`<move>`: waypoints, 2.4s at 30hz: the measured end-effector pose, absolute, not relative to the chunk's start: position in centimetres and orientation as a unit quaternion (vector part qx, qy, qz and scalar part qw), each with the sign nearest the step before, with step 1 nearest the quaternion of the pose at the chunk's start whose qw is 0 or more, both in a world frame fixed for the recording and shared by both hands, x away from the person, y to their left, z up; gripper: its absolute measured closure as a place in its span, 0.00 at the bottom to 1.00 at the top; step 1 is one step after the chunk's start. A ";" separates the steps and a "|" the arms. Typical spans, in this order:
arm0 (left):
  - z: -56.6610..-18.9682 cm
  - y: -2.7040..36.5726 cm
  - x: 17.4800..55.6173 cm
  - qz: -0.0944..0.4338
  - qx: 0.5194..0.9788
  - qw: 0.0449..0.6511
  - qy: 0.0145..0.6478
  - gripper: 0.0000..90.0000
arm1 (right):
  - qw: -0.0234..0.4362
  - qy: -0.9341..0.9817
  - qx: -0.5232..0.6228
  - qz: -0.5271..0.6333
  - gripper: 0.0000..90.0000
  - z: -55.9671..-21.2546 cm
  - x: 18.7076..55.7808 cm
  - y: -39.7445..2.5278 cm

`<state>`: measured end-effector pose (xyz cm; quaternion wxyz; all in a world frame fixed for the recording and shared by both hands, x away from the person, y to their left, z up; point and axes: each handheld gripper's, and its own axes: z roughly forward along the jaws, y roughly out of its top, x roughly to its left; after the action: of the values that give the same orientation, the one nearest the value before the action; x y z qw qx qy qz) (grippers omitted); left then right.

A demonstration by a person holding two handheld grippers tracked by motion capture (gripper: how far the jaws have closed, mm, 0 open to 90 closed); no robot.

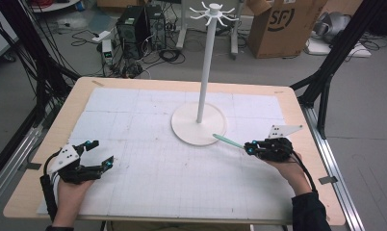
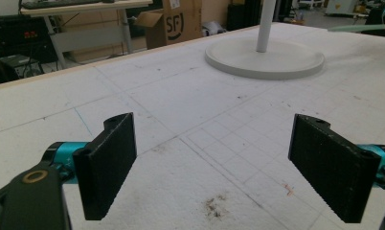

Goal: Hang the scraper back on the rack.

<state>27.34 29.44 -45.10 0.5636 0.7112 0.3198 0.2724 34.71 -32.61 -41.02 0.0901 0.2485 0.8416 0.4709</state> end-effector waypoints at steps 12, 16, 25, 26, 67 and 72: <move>-45.1 29.5 27.4 0.271 0.710 0.565 0.321 0.19 | 0.119 0.820 0.261 0.495 0.91 -34.0 34.2 -32.5; -45.1 29.5 27.4 0.271 0.710 0.565 0.320 0.19 | 0.131 0.812 0.257 0.507 0.91 -30.9 34.3 -32.2; -45.1 29.5 27.4 0.270 0.710 0.566 0.321 0.19 | 0.174 0.801 0.248 0.516 0.91 -23.1 34.1 -31.9; -45.1 29.5 27.4 0.270 0.710 0.566 0.320 0.19 | 0.179 0.799 0.248 0.518 0.91 -22.3 34.1 -31.9; -45.1 29.5 27.4 0.271 0.710 0.566 0.320 0.19 | 0.264 0.767 0.239 0.534 0.91 -11.8 33.2 -29.1; -45.1 29.5 27.4 0.271 0.710 0.566 0.320 0.19 | 0.268 0.765 0.237 0.536 0.91 -11.7 33.0 -29.0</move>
<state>27.39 29.46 -45.11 0.5663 0.7095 0.3201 0.2709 33.04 -29.04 -11.72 0.2678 0.2371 0.7649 0.5357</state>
